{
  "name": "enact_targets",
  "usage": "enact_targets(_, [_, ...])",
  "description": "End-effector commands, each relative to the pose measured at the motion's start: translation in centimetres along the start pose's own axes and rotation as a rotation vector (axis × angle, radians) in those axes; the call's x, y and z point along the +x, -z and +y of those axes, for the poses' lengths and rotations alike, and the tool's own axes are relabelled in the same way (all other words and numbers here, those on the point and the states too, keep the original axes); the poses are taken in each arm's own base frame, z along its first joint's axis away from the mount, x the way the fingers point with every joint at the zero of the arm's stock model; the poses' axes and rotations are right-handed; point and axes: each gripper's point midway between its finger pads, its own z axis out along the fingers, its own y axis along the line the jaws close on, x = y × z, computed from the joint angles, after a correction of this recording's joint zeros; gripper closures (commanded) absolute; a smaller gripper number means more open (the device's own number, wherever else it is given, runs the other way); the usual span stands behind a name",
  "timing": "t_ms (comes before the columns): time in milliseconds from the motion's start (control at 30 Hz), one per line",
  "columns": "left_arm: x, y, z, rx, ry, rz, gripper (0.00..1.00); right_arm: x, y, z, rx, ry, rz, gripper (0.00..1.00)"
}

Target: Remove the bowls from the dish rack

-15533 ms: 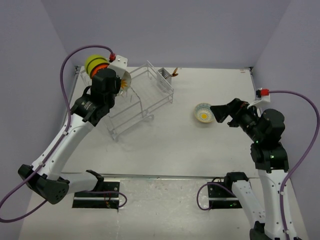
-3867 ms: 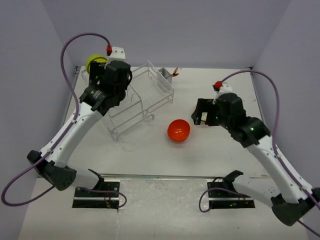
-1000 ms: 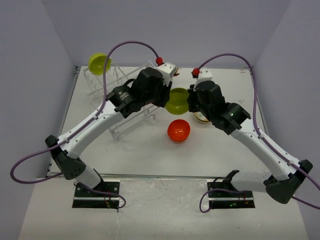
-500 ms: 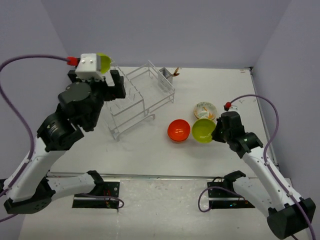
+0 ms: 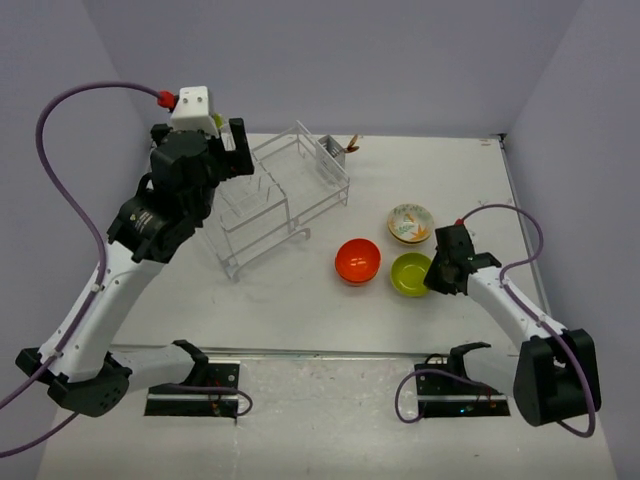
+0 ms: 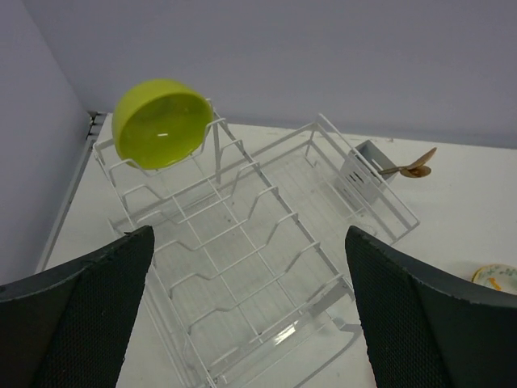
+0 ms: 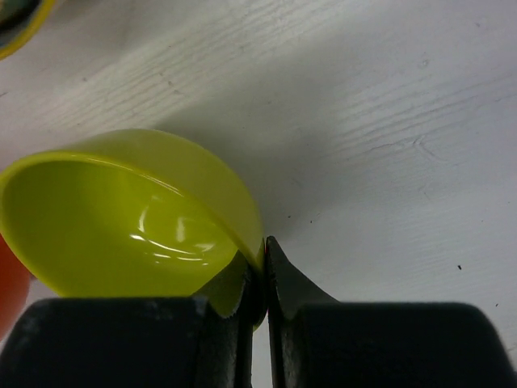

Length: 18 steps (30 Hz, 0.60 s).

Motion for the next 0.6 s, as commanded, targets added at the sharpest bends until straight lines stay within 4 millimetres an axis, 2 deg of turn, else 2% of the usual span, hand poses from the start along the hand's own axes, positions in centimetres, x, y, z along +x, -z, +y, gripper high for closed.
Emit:
enact_targets(0, [-2.8, -0.7, -0.3, 0.076, 0.067, -0.043, 0.0, -1.4, -0.5, 1.4, -0.072, -0.044, -0.005, 0.93])
enact_targets(33, [-2.7, -1.0, -0.1, 0.064, 0.053, -0.038, 0.0, -1.5, -0.6, 1.4, -0.075, -0.047, -0.01, 0.79])
enact_targets(67, [-2.6, -1.6, 0.7, 0.029, 0.042, -0.031, 0.0, -1.5, -0.2, 1.6, -0.092, -0.053, -0.018, 0.49])
enact_targets(167, [-2.2, -3.3, 2.6, -0.044, 0.037, -0.01, 0.0, -1.7, 0.8, 2.5, -0.153, -0.073, -0.037, 0.4])
enact_targets(267, [-2.1, -4.4, 2.9, -0.049, 0.046, 0.003, 0.0, -3.0, 3.2, 2.6, -0.198, -0.08, -0.124, 0.14])
enact_targets(300, [-2.7, -4.5, 3.1, -0.065, 0.054, -0.012, 0.0, -4.0, 4.7, 2.6, -0.221, -0.088, -0.189, 0.01])
enact_targets(367, [-3.2, -5.4, 3.7, -0.099, 0.048, -0.029, 0.0, -4.9, 6.9, 1.8, -0.209, -0.098, -0.256, 0.01])
enact_targets(400, [-3.8, -5.8, 4.6, -0.157, 0.016, -0.047, 0.0, -6.4, 9.4, 1.8, -0.241, -0.111, -0.35, 0.01])
enact_targets(433, [-4.0, -6.2, 5.0, -0.185, -0.021, -0.054, 0.0, -6.6, 10.6, 1.7, -0.257, -0.113, -0.378, 0.01])
enact_targets(467, [-4.8, -6.6, 5.8, -0.227, -0.1, -0.081, 0.0, -7.0, 11.9, 1.9, -0.293, -0.113, -0.414, 0.01])
enact_targets(500, [-4.5, -7.3, 7.2, -0.326, -0.149, -0.077, 0.0, -7.2, 13.7, 2.8, -0.367, -0.102, -0.438, 0.01])
enact_targets(533, [-4.5, -7.7, 7.8, -0.356, -0.209, -0.074, 0.0, -7.4, 15.6, 3.3, -0.435, -0.098, -0.486, 0.01])
enact_targets(567, [-4.9, -8.3, 8.8, -0.389, -0.3, -0.074, 0.0, -7.4, 16.8, 3.8, -0.484, -0.083, -0.5, 0.01])
